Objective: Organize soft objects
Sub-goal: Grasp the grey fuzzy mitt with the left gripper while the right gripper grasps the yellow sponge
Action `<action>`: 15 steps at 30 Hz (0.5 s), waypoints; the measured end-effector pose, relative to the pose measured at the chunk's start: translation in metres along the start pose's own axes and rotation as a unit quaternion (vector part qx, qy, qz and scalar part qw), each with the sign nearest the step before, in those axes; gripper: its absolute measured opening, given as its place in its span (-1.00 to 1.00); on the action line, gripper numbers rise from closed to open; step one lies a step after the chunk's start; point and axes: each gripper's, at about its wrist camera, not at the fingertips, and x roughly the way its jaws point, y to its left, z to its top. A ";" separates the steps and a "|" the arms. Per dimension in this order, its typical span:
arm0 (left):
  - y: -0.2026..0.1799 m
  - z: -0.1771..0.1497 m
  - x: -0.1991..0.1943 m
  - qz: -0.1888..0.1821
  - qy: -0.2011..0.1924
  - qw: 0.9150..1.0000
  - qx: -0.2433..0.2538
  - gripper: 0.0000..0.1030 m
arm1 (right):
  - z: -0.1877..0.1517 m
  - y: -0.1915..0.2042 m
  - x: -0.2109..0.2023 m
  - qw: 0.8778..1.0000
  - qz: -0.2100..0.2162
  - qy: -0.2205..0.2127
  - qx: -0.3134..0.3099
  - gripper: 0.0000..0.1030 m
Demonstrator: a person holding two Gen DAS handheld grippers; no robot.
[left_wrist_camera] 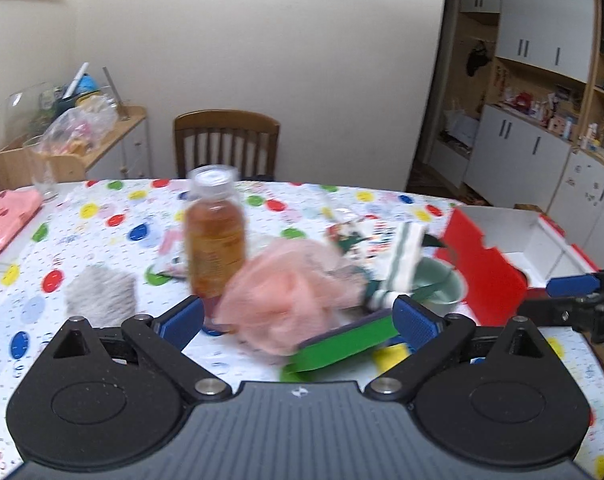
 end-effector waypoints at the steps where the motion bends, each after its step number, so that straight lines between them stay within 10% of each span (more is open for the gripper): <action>1: 0.007 -0.001 0.002 0.006 0.001 1.000 -0.001 0.97 | -0.002 0.003 0.006 1.000 0.001 0.007 -0.002 0.99; 15: 0.116 -0.022 0.042 0.099 0.028 0.993 -0.057 0.96 | -0.034 0.035 0.092 0.994 -0.040 0.097 -0.026 0.80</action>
